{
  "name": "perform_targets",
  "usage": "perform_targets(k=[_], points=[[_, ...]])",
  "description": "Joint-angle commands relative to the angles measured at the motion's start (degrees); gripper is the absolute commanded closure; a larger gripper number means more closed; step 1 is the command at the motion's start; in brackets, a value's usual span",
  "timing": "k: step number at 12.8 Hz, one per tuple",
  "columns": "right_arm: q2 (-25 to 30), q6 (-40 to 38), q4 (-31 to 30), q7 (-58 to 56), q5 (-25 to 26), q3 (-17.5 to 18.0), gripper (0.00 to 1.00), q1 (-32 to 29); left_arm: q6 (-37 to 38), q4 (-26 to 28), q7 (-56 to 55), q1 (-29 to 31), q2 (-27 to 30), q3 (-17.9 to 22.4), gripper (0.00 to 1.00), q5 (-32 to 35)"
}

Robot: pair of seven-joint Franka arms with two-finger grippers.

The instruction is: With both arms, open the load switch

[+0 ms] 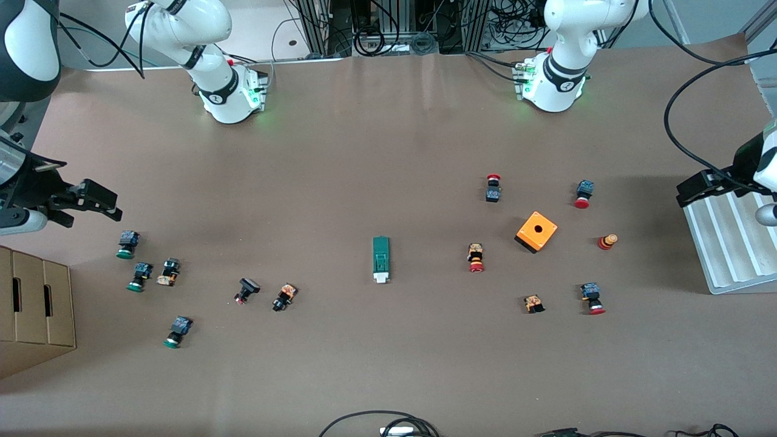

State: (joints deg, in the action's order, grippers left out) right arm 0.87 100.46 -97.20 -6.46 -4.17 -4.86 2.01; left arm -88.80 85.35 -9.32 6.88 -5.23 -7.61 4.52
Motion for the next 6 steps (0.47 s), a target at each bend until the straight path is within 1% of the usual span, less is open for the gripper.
perform_targets(k=[1, 6], points=[[1.32, 1.4, -1.58, -0.39, 1.7, -0.15, 0.0, 0.28, -0.77, 1.31, 0.62, 0.23, 1.37, 0.14, 0.0, -0.65], [0.63, 1.58, -0.54, -0.04, 1.79, -0.15, 0.0, 0.54, -0.77, 1.23, 0.62, 0.23, 1.28, 0.14, 0.0, -0.65]])
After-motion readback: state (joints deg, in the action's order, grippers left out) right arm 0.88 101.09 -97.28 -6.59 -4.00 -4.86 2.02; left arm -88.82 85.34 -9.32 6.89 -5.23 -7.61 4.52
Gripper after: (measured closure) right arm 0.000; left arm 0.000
